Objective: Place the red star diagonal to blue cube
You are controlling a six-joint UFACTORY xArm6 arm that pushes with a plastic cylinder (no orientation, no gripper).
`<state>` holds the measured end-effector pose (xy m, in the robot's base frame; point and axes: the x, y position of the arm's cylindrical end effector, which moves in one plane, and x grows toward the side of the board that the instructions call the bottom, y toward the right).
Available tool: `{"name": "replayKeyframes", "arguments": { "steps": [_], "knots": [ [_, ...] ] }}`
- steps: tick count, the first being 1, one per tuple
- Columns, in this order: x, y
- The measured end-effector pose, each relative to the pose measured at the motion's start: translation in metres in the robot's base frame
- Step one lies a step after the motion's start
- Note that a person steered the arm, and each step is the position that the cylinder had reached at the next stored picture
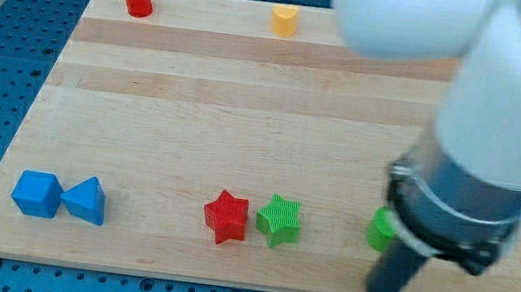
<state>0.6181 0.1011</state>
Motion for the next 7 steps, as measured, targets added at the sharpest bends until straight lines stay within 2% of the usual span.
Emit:
{"name": "replayKeyframes", "arguments": {
  "steps": [2,3,5,7],
  "knots": [
    [0.0,-0.113],
    [-0.002,-0.146],
    [-0.023,-0.131],
    [-0.082,-0.152]
  ]
}}
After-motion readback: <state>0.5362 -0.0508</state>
